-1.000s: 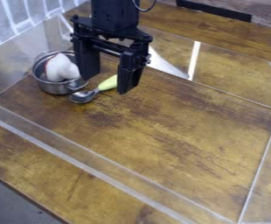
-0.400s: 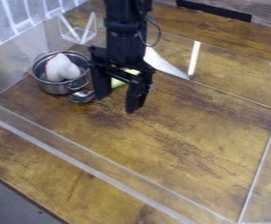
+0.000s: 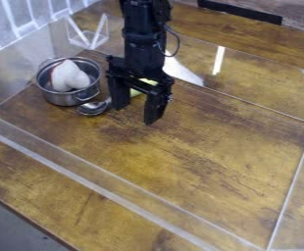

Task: Move the green spoon to the right

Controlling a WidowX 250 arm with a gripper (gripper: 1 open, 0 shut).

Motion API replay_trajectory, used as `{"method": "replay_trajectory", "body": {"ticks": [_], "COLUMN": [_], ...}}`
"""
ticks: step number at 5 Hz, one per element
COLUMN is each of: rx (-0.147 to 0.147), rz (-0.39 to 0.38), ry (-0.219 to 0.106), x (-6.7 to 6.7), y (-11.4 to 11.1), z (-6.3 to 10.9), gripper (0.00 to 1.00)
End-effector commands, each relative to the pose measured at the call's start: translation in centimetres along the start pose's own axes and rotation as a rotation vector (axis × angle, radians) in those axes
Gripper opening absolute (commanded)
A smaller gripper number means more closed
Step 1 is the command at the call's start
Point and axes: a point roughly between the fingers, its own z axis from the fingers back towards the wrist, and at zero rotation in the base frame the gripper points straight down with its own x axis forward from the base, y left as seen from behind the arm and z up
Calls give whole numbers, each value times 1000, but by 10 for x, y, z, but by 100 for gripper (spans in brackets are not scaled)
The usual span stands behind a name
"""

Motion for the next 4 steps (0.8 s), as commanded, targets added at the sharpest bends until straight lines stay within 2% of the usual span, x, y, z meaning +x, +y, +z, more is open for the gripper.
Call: {"method": "replay_trajectory", "body": {"ticks": [1,4], "rx": [3,-26], "rz": [68,-15], "ry": [-69,-71], "x": [9,4], "y": [14,56], "z": [12,-1], "gripper": [100,100]}}
